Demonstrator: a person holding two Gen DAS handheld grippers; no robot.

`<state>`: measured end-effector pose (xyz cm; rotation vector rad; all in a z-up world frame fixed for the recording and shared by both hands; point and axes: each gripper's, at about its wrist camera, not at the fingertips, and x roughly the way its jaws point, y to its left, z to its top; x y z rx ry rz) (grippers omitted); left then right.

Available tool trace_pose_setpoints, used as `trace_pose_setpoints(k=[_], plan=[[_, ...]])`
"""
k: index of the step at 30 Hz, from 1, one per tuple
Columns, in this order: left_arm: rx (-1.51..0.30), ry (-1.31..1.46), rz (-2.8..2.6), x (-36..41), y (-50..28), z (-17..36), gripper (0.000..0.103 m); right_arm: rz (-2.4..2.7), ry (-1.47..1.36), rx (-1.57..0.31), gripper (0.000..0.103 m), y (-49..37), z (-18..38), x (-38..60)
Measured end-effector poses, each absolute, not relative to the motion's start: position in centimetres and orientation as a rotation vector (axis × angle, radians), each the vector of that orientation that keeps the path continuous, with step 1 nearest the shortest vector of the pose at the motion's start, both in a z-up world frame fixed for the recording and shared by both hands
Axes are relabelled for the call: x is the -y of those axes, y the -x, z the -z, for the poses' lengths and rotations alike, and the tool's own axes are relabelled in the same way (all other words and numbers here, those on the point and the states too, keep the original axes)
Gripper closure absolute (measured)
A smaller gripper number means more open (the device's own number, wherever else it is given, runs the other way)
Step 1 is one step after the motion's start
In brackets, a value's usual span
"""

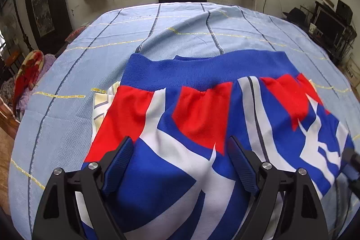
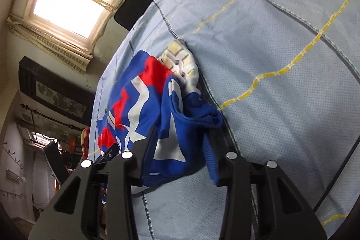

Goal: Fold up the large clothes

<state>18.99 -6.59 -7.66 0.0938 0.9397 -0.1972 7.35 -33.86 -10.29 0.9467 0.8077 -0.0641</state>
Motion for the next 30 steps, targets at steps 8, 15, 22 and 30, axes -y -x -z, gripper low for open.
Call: trace_pose_setpoints(k=[8,15,22,30], plan=[[-0.941,-0.154,0.18,7.4,-19.1,8.1,0.016,0.093,-0.958,-0.861,0.06,-8.4,11.7,33.9],[-0.951,-0.132,0.18,6.9,-19.2,8.1,0.017,0.17,-0.893,-0.842,0.077,-10.4,11.4,33.4],[-0.966,-0.033,0.198,5.1,-19.6,7.1,0.024,0.105,-0.911,-0.783,0.093,-9.0,10.8,34.1],[-0.953,-0.16,0.169,7.1,-19.5,8.6,0.021,0.118,-0.831,-0.82,0.063,-10.6,11.3,32.9]])
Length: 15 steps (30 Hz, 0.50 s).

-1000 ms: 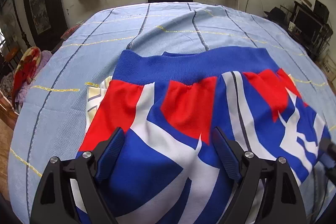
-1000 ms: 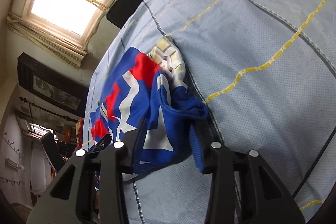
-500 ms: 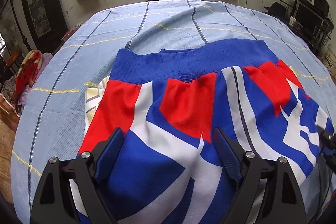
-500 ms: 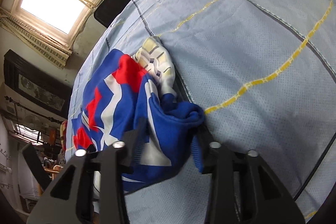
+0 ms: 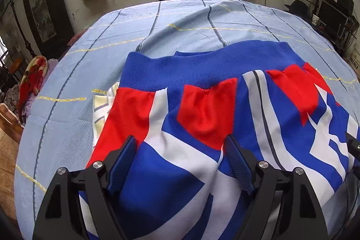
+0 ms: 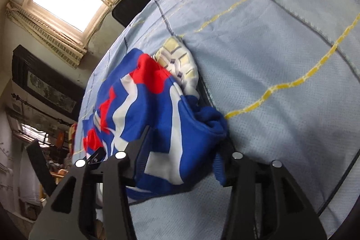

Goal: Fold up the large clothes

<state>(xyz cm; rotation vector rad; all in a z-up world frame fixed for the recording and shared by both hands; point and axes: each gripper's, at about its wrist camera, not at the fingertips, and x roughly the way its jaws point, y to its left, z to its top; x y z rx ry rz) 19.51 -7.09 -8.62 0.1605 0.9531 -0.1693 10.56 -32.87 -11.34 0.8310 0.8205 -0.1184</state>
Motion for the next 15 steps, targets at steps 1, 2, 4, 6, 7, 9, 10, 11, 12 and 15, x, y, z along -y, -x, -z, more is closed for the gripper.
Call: trace_pose_setpoints(k=[1,2,4,6,7,9,10,11,12,15], plan=[[-0.96,-0.149,0.172,7.0,-19.7,8.6,0.02,0.131,-0.815,-0.822,0.072,-10.6,11.3,32.7],[-0.967,-0.136,0.178,6.8,-19.8,8.6,0.02,0.119,-0.822,-0.825,0.078,-10.8,11.5,32.6],[-0.974,-0.122,0.184,6.6,-19.8,8.6,0.02,0.109,-0.842,-0.819,0.083,-10.9,11.8,32.9],[-0.979,-0.112,0.188,6.5,-19.9,8.5,0.021,0.101,-0.827,-0.805,0.091,-10.8,11.4,32.7],[-0.982,-0.104,0.192,6.4,-19.9,8.5,0.021,0.099,-0.817,-0.796,0.091,-10.8,11.0,32.6],[-0.991,-0.076,0.203,6.0,-20.1,8.3,0.022,0.099,-0.796,-0.777,0.093,-10.8,9.9,32.2],[-0.997,-0.061,0.208,5.7,-20.2,8.2,0.023,0.097,-0.778,-0.767,0.093,-10.8,9.3,31.9],[-1.004,-0.041,0.215,5.4,-20.3,8.0,0.024,0.097,-0.75,-0.751,0.094,-10.9,8.4,31.4],[-1.01,-0.026,0.22,5.2,-20.4,8.0,0.024,0.095,-0.718,-0.735,0.094,-10.9,7.5,30.8],[-1.035,0.001,0.232,4.5,-20.9,8.1,0.025,0.085,-0.598,-0.678,0.095,-11.0,4.6,28.2]])
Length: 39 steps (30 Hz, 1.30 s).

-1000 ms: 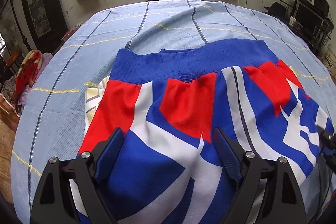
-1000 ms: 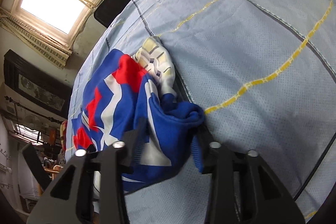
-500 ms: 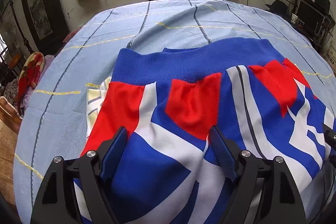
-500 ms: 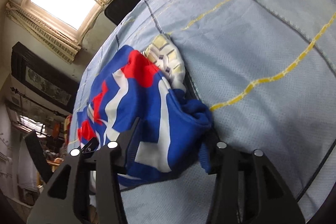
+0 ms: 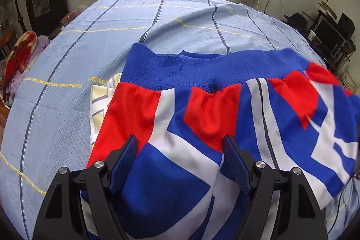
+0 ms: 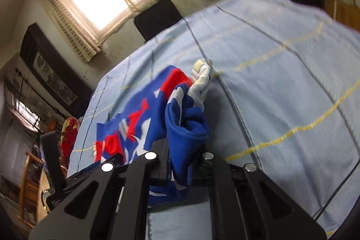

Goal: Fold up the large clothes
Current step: 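Grasp the folded jacket edge with the right gripper and lift it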

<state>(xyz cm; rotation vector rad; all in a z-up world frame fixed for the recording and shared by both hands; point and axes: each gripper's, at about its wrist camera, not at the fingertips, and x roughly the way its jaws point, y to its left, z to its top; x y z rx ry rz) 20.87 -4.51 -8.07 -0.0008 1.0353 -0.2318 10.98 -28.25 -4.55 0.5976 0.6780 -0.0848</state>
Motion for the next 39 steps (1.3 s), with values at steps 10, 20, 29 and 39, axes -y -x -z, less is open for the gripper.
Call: trace_pose_setpoints(k=[10,20,29,39], plan=[[-1.055,0.339,0.302,-3.1,-22.4,5.7,0.034,-0.04,-0.16,-0.556,0.096,-11.6,-0.6,15.7],[-0.968,0.509,0.562,-6.4,-20.5,1.6,0.026,-0.271,0.243,-0.595,0.095,-9.8,2.9,4.9],[-0.955,0.537,0.554,-7.3,-20.3,1.4,0.011,-0.329,0.216,-0.668,0.093,-9.6,5.5,4.8],[-1.105,0.568,0.65,-4.8,-22.6,6.4,0.042,-0.381,0.235,-0.668,0.089,-9.3,6.4,4.2]])
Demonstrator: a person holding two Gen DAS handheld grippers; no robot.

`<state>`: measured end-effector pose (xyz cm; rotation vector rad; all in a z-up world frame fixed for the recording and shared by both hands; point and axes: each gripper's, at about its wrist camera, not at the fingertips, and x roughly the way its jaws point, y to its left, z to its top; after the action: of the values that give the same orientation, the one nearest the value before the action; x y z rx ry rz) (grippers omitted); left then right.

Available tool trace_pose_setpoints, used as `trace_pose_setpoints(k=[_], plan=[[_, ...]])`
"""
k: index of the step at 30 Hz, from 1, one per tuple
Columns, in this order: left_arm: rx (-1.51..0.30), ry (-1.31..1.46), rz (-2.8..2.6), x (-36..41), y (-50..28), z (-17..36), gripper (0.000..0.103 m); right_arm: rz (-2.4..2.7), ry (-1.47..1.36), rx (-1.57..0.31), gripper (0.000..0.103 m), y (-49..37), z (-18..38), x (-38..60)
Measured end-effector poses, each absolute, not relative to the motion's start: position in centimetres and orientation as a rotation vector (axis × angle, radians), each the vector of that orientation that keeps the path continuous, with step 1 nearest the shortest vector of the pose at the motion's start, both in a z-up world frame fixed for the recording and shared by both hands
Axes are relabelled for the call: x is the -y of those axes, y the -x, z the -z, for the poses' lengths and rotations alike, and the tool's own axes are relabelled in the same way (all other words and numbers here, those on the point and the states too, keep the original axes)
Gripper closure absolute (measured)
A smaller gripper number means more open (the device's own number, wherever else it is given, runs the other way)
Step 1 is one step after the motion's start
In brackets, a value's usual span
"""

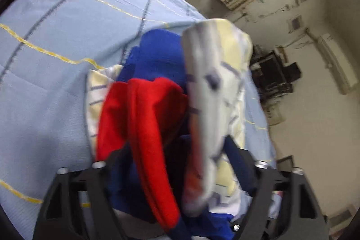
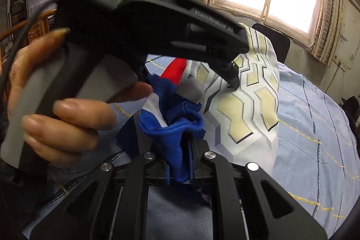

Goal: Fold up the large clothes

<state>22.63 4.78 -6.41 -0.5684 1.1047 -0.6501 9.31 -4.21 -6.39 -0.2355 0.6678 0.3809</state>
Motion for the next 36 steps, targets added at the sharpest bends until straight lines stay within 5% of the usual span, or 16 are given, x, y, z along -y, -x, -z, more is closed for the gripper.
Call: trace_pose_setpoints(k=[1,4,7,9,10,14,16,18,22,31,36], plan=[[-1.088,0.573,0.676,-4.7,-22.4,6.0,0.057,-0.39,0.226,-0.67,0.089,-9.3,6.3,4.3],[-1.037,0.526,0.669,-4.7,-21.7,4.8,0.073,-0.444,0.143,-0.681,0.085,-9.3,5.3,5.7],[-1.019,0.528,0.682,-5.1,-21.4,4.1,0.076,-0.48,0.059,-0.677,0.074,-9.0,4.0,7.7],[-0.994,0.517,0.672,-5.7,-21.2,3.5,0.076,-0.499,-0.01,-0.67,0.049,-8.7,2.8,9.8],[-0.982,0.516,0.667,-6.1,-21.0,3.3,0.076,-0.498,-0.033,-0.661,0.044,-8.6,2.3,10.5],[-0.981,0.442,0.597,-6.7,-20.4,3.2,0.076,-0.52,-0.209,-0.653,0.043,-9.2,1.5,15.4],[-1.008,0.411,0.561,-7.3,-20.6,3.7,0.077,-0.513,-0.28,-0.682,0.047,-10.0,1.9,17.1],[-1.044,0.408,0.529,-8.0,-21.1,4.7,0.076,-0.499,-0.314,-0.722,0.067,-11.1,2.5,17.9],[-1.083,0.402,0.493,-9.1,-21.9,6.1,0.076,-0.526,-0.282,-0.782,0.088,-12.8,3.6,16.5],[-1.125,0.336,0.414,-9.2,-23.0,8.4,0.052,-0.548,-0.192,-0.92,0.092,-14.3,7.6,13.1],[-1.127,0.352,0.396,-9.5,-23.2,8.4,0.049,-0.557,-0.227,-0.911,0.093,-14.2,8.0,13.9]])
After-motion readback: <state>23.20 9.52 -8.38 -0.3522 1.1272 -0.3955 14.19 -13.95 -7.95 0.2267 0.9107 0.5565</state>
